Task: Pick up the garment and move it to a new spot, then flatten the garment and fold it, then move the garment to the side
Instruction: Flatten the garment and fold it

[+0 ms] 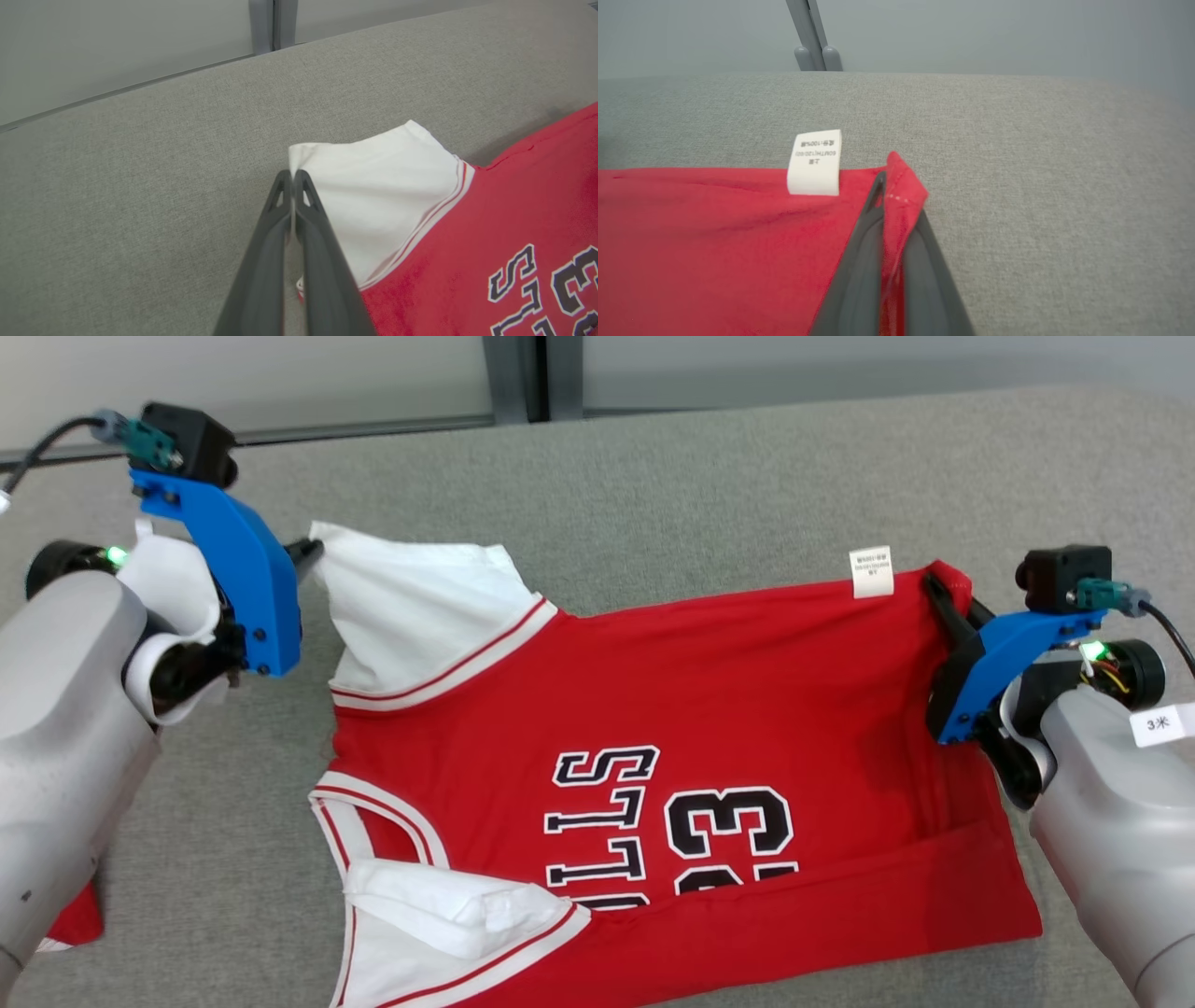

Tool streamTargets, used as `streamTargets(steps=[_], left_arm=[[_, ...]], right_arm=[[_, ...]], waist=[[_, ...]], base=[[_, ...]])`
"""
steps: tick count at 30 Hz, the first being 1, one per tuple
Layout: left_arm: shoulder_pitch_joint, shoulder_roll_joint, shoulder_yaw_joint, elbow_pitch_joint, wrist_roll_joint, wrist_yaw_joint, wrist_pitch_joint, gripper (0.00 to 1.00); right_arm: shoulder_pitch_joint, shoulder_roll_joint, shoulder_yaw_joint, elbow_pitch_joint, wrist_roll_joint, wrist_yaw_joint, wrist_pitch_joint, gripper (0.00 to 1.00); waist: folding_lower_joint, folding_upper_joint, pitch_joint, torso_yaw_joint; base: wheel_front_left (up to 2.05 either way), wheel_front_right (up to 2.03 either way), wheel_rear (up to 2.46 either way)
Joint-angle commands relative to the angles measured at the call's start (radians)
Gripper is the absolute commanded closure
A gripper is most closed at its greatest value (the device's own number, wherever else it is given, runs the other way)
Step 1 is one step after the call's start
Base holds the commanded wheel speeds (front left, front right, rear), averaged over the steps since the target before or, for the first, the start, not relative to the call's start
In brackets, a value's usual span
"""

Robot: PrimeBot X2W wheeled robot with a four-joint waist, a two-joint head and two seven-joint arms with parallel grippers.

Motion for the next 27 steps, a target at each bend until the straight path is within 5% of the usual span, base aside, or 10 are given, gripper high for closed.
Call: streamTargets(steps=[1,19,27], left_arm=[[0.022,0.011,-0.011,-0.019,-0.015,-0.001,0.010,1.00],[0.171,0.162,-0.135,-0.347,-0.188,-0.001,0.277,1.00],[0.241,0.227,-0.167,-0.480,-0.246,0.035,0.366,1.00]], right_arm=[[0.022,-0.013,0.004,0.008,0.008,-0.001,-0.008,1.00],[0.170,-0.101,0.120,-0.027,0.083,0.000,0.042,1.00],[0.205,-0.157,0.204,-0.078,0.107,0.000,0.065,1.00]], waist=[[0.0000,0.0000,-0.021,0.002],[0.0000,0.0000,-0.162,0.057],[0.0000,0.0000,-0.173,0.057]], base=[[0.00,0.00,0.00],[0.00,0.00,0.00],[0.00,0.00,0.00]])
